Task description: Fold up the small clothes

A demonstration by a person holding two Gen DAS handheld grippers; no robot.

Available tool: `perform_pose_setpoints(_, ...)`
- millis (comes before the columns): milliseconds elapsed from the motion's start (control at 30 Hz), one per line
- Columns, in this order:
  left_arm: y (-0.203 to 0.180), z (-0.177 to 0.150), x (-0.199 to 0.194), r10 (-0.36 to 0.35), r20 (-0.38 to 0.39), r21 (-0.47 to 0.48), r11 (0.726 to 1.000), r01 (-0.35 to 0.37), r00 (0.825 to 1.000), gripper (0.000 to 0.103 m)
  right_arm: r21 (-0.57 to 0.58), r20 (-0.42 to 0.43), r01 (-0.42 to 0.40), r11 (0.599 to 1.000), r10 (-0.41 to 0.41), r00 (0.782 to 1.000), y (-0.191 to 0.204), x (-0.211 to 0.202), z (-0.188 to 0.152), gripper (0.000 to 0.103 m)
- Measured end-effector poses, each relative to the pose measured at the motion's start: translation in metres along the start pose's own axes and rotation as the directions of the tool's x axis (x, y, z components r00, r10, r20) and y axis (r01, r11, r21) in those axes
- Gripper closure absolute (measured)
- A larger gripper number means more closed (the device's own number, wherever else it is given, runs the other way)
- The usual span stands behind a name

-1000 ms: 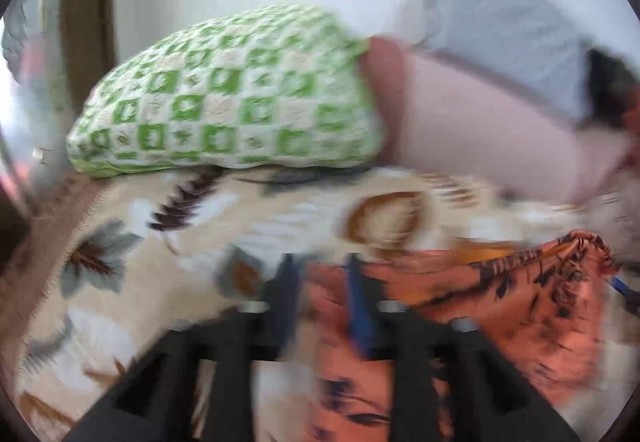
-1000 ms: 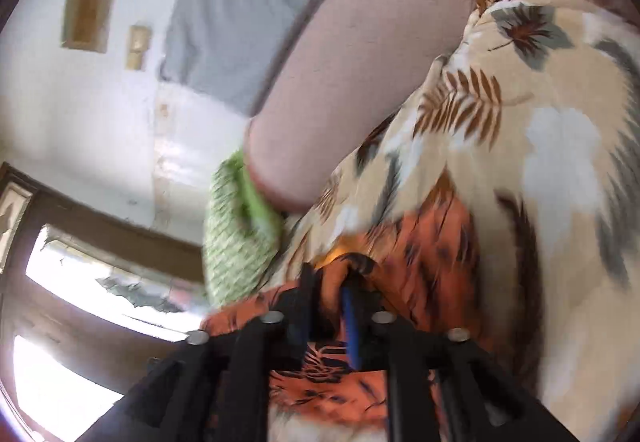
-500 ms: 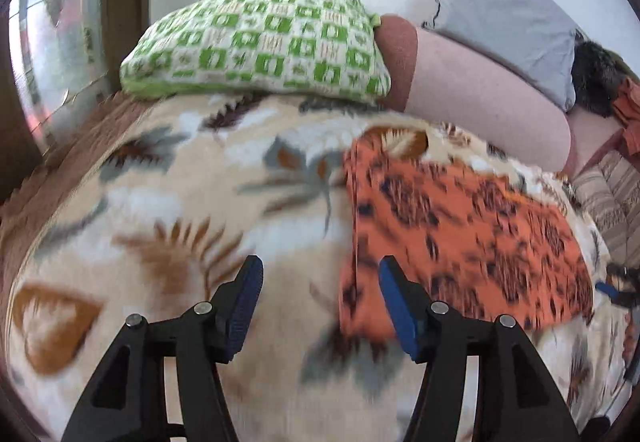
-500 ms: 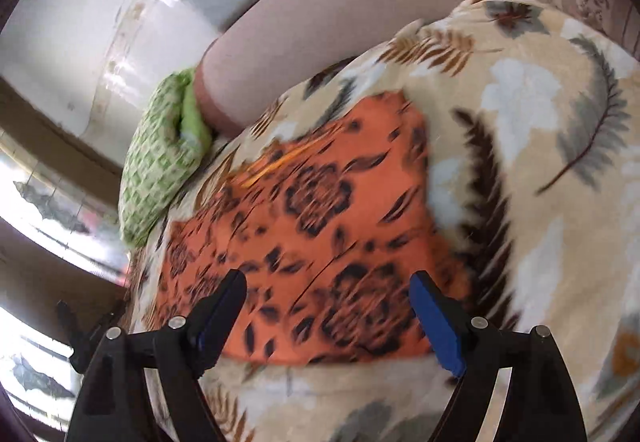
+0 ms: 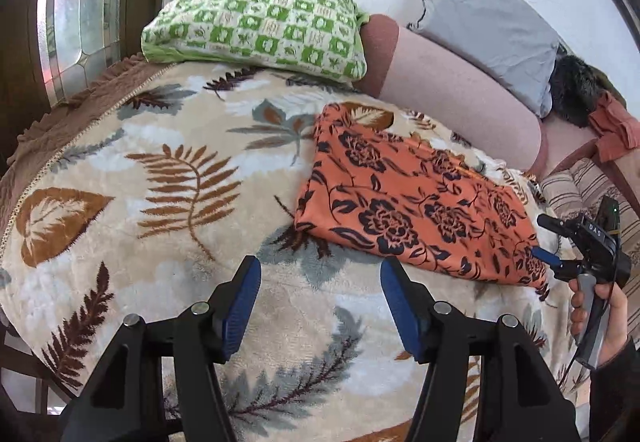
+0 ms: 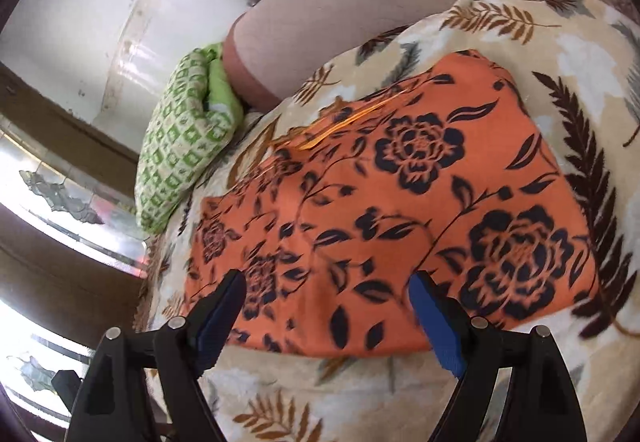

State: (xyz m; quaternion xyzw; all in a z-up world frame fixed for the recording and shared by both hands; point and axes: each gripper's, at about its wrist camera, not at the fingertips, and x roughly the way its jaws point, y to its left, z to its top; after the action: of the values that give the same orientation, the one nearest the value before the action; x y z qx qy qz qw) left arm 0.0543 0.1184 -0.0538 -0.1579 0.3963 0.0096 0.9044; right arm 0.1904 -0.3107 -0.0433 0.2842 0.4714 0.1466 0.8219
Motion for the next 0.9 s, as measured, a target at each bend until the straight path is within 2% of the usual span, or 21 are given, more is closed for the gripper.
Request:
perform_pose_setpoints(200,-0.001,0.001,-0.012,-0.014,0.026,-0.009,1.000,0.014,1.000,0.038,-0.013,0.014,-0.003,1.000,0.003,1.000,0.013,-0.019,-0.006,0.017)
perform_pose_setpoints(367,-0.004,0.000,-0.008,-0.031,0.020,-0.012,0.999,0.031,0.999,0.034,0.001,0.026,-0.015,1.000,0.015,1.000,0.012,-0.031,-0.014,0.017)
perform_pose_setpoints(500,-0.003,-0.005,0.008,-0.047,0.001,-0.041,0.998,0.047,0.999,0.030,0.089,0.017,-0.023,0.996,0.022,1.000,-0.012,-0.043,-0.034,0.017)
perform_pose_setpoints(700,-0.007,-0.015,0.063,-0.048,-0.113,-0.053,0.998,0.043,0.992,0.030,0.269,-0.002,0.012,0.963,-0.012,1.000,-0.075,-0.046,-0.067,0.017)
perform_pose_setpoints(900,-0.002,-0.006,0.090,-0.035,-0.141,-0.098,0.995,0.021,0.989,0.030,0.355,0.012,-0.031,0.934,0.029,1.000,-0.104,-0.029,-0.055,0.017)
